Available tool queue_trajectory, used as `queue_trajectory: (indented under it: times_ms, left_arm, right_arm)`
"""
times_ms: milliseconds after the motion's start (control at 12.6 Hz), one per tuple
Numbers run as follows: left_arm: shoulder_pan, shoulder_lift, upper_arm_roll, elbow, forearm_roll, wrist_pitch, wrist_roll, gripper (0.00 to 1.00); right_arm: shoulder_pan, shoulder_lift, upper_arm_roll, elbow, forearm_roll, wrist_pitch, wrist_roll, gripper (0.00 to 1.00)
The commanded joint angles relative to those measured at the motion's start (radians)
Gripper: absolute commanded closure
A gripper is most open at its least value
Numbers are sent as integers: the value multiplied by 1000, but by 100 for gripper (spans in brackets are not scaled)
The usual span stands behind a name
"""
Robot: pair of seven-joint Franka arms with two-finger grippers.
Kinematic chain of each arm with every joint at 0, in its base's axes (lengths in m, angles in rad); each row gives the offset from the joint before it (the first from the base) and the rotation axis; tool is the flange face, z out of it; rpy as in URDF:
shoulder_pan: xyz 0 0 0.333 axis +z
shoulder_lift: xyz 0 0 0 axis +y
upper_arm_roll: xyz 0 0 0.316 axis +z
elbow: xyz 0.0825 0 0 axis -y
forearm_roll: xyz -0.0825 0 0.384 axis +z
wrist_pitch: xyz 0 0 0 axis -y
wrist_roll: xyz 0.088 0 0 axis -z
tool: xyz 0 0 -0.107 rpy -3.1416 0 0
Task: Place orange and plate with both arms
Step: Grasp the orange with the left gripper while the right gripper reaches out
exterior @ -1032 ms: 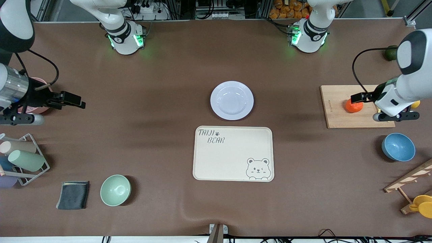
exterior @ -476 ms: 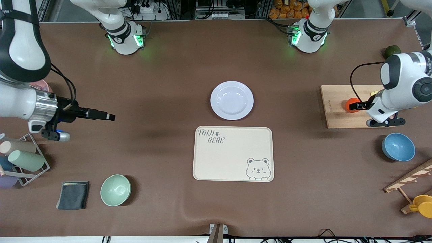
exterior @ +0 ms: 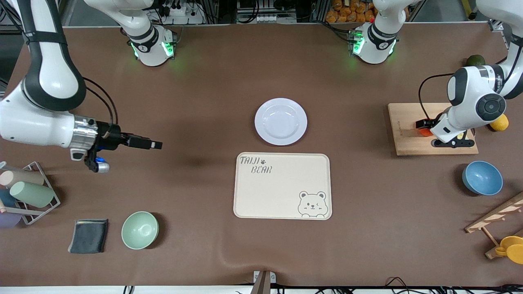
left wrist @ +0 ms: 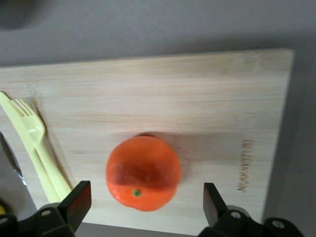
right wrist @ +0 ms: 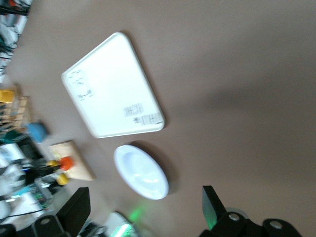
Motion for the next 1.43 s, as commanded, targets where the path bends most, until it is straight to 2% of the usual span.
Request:
queue_trajectory:
  times_ms: [0, 159, 397, 794, 873, 952, 1032, 1270, 1349]
  left_arm:
    - [35, 11, -9, -33, 39, 69, 14, 0]
    - [46, 37, -11, -36, 39, 80, 14, 0]
    - [46, 63, -9, -36, 47, 94, 16, 0]
    - [69, 99, -11, -36, 78, 119, 29, 1]
    - [75, 93, -13, -36, 78, 120, 29, 60]
    - [76, 90, -13, -36, 76, 120, 28, 75]
    - [86, 88, -14, -36, 76, 117, 34, 100]
    - [87, 48, -25, -33, 76, 91, 48, 100]
    - [86, 24, -48, -27, 75, 68, 51, 100]
  right_arm:
    - [0, 6, -2, -87, 138, 32, -113, 0]
    - [19, 21, -2, -137, 226, 71, -180, 0]
    - [36, 60, -2, -231, 444, 84, -381, 0]
    - [116, 89, -2, -274, 570, 162, -504, 0]
    - [124, 95, -2, -277, 587, 165, -524, 0]
    - [121, 97, -2, -283, 587, 165, -527, 0]
    - [119, 95, -2, -283, 587, 162, -527, 0]
    - [124, 95, -2, -285, 587, 156, -530, 0]
    - [125, 89, -2, -298, 587, 154, -556, 0]
